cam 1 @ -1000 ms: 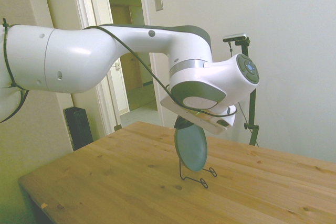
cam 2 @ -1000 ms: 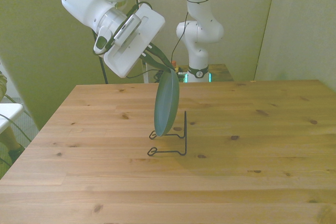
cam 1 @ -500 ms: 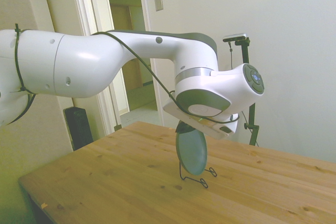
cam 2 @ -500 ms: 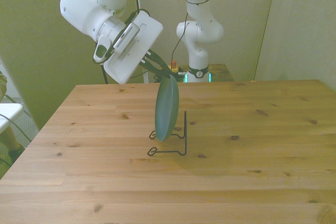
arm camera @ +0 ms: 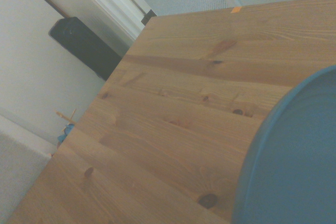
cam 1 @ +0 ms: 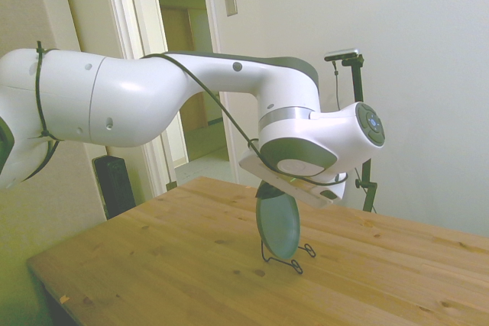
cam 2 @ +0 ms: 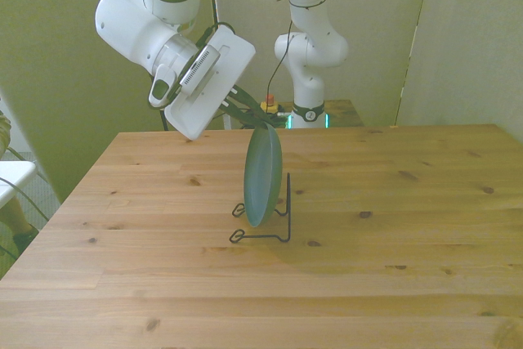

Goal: Load the plate

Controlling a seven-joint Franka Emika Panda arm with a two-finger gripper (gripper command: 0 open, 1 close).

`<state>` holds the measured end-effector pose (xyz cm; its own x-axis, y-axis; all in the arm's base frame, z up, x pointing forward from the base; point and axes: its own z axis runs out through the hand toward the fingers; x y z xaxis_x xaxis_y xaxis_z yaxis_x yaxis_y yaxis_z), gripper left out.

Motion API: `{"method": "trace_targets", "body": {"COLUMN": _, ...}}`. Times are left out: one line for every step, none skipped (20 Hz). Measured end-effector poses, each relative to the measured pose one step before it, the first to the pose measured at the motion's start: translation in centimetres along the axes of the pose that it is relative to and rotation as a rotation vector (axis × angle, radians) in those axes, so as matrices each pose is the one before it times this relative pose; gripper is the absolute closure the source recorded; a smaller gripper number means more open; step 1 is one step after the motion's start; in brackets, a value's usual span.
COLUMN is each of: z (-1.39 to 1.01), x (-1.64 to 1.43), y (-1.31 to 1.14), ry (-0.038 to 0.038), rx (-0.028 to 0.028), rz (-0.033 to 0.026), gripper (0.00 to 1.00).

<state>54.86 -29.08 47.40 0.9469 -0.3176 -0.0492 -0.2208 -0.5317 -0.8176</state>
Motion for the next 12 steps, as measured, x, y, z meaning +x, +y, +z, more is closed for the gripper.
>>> {"method": "trace_targets", "body": {"z": 0.067, "x": 0.051, "y": 0.063, "ry": -0.00106, "rx": -0.00008, "rz": -0.00057, "gripper": 1.00}}
{"method": "trace_targets", "body": {"z": 0.087, "x": 0.062, "y": 0.054, "ry": -0.00144, "rx": -0.00003, "rz": -0.00119, "gripper": 1.00}}
{"method": "trace_targets", "body": {"z": 0.127, "x": 0.089, "y": 0.061, "ry": -0.00204, "rx": -0.00003, "rz": -0.00113, "gripper": 1.00}}
{"method": "trace_targets", "body": {"z": 0.168, "x": 0.089, "y": 0.090, "ry": -0.00260, "rx": 0.00024, "rz": -0.00055, "gripper": 1.00}}
{"method": "trace_targets", "body": {"z": 0.183, "x": 0.075, "y": 0.104, "ry": -0.00272, "rx": 0.00048, "rz": -0.00059, "gripper": 1.00}}
{"method": "trace_targets", "body": {"z": 0.161, "x": 0.062, "y": 0.087, "ry": -0.00249, "rx": 0.00052, "rz": -0.00044, "gripper": 1.00}}
{"method": "trace_targets", "body": {"z": 0.109, "x": 0.043, "y": 0.056, "ry": -0.00164, "rx": 0.00033, "rz": -0.00015, "gripper": 1.00}}
{"method": "trace_targets", "body": {"z": 0.062, "x": 0.023, "y": 0.027, "ry": -0.00099, "rx": 0.00023, "rz": -0.00026, "gripper": 1.00}}
{"method": "trace_targets", "body": {"z": 0.021, "x": 0.009, "y": 0.016, "ry": -0.00035, "rx": 0.00006, "rz": -0.00031, "gripper": 1.00}}
{"method": "trace_targets", "body": {"z": 0.008, "x": 0.005, "y": 0.015, "ry": -0.00010, "rx": 0.00001, "rz": -0.00049, "gripper": 1.00}}
{"method": "trace_targets", "body": {"z": -0.002, "x": 0.001, "y": 0.009, "ry": 0.00005, "rx": 0.00000, "rz": -0.00040, "gripper": 1.00}}
{"method": "trace_targets", "body": {"z": 0.001, "x": 0.002, "y": 0.005, "ry": 0.00005, "rx": -0.00004, "rz": -0.00034, "gripper": 1.00}}
